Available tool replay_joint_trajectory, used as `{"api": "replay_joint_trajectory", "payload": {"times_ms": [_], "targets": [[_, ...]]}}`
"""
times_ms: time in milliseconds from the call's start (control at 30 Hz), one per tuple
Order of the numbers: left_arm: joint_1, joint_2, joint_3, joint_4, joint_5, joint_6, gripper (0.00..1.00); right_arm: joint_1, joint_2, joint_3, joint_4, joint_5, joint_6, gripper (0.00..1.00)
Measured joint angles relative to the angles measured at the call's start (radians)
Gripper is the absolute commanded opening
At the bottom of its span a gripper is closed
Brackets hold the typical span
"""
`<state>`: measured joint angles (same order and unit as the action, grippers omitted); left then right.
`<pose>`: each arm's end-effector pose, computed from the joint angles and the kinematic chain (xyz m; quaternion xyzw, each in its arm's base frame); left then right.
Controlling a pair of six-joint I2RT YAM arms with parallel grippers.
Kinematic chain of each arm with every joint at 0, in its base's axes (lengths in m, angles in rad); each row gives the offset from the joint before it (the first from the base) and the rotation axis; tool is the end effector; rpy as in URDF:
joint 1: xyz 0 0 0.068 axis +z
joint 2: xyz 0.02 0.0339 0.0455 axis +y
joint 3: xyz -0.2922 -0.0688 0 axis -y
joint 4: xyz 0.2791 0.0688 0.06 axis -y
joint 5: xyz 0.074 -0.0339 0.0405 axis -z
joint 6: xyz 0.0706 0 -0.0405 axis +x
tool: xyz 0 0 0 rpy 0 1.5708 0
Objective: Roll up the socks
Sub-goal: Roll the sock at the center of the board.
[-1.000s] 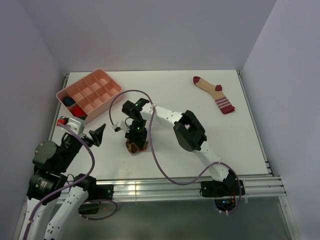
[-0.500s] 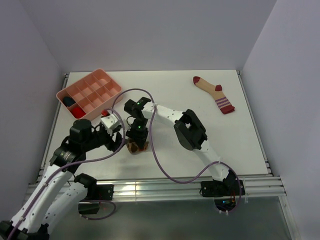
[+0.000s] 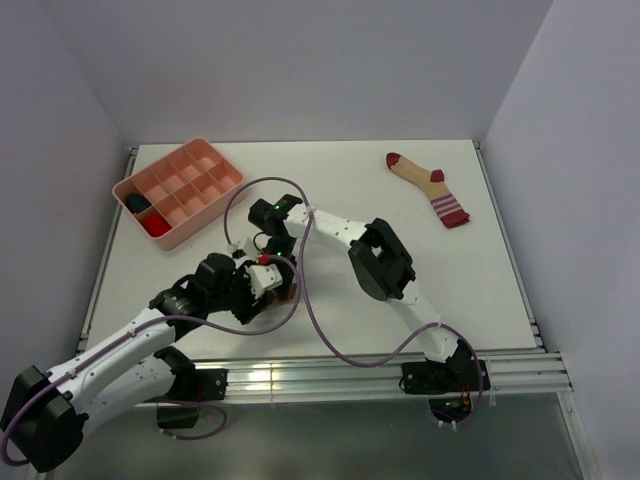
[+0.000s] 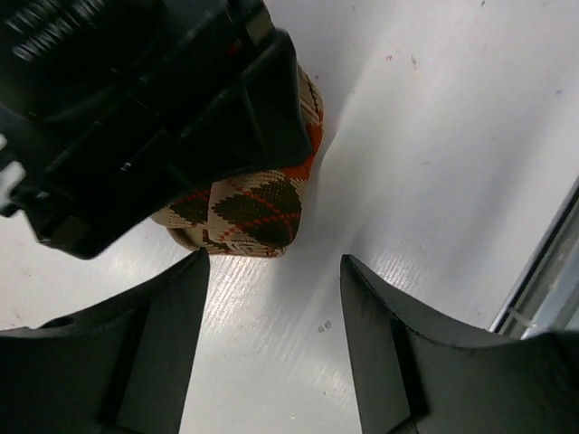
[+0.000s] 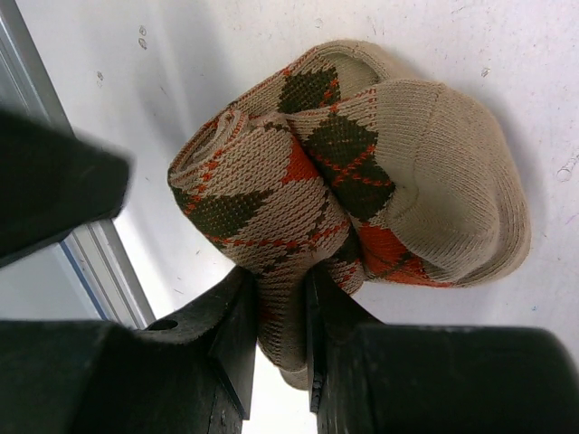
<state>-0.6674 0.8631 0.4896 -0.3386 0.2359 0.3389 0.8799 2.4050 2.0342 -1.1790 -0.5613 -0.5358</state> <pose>0.1624 -0.1490 0.1964 0.4783 0.7674 -0.1731 0.3903 0.3031 0.4256 0.1308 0.6269 -0.7281 -0.2746 0.0375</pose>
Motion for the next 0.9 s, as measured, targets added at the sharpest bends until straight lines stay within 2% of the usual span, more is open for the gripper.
{"api": "replay_joint_trajectory", "payload": {"times_ms": [367, 900], "targets": [[-0.023, 0.005, -0.107, 0.214, -0.069, 0.068, 0.68, -0.001, -0.002, -0.006, 0.005, -0.002, 0.0, 0.0], [-0.076, 0.244, -0.108, 0.347, -0.054, 0.091, 0.67, -0.01, -0.006, -0.021, -0.003, -0.017, 0.011, 0.0]]}}
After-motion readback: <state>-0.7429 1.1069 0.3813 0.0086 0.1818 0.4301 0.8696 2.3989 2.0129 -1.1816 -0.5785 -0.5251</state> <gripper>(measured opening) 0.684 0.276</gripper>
